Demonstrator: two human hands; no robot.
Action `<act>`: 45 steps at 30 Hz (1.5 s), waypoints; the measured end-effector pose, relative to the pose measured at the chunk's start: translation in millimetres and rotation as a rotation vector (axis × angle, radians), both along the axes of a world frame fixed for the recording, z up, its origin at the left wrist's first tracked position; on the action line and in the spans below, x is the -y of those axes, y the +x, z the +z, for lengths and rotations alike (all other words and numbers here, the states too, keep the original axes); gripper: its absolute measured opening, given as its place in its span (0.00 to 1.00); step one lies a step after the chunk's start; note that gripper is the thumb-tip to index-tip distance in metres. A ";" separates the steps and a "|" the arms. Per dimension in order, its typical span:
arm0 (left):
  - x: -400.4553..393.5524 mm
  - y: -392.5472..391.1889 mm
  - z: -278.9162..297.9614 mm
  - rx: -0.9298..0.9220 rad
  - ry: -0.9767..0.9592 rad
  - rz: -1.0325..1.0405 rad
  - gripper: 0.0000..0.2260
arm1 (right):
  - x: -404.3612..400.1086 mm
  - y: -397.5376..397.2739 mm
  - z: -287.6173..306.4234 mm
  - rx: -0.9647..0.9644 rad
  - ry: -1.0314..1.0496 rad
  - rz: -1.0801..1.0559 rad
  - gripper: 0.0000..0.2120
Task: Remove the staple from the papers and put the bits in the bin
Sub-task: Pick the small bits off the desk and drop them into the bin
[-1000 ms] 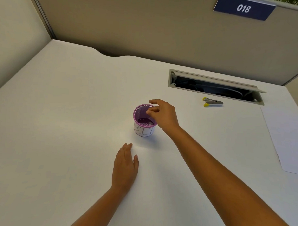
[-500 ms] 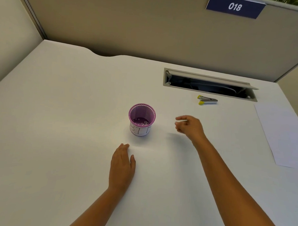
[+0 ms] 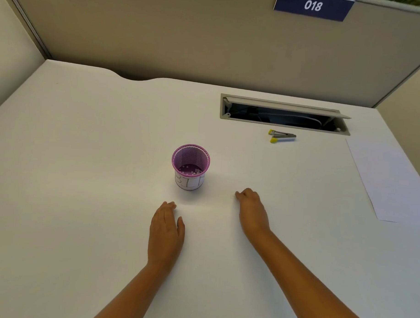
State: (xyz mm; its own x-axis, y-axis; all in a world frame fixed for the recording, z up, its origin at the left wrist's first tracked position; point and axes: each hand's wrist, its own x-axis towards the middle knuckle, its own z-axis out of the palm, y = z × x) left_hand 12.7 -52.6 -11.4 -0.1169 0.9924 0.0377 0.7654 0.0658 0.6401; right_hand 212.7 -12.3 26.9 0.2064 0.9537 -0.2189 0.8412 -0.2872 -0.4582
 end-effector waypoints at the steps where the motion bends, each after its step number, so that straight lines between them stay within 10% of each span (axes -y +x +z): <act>1: 0.1 -0.8 -0.5 -0.002 0.002 -0.002 0.23 | 2.1 -4.1 -1.9 0.009 -0.001 0.042 0.10; 45: 0.2 -0.7 0.2 0.029 -0.013 -0.008 0.24 | 10.2 19.9 -14.6 -0.079 0.095 0.174 0.10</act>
State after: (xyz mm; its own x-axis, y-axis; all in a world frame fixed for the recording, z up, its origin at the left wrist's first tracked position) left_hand 12.0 -52.9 -11.2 -0.1097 0.9937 0.0218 0.7471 0.0679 0.6613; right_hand 232.6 -22.5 12.3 0.0224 0.9906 -0.1348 0.8348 -0.0927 -0.5427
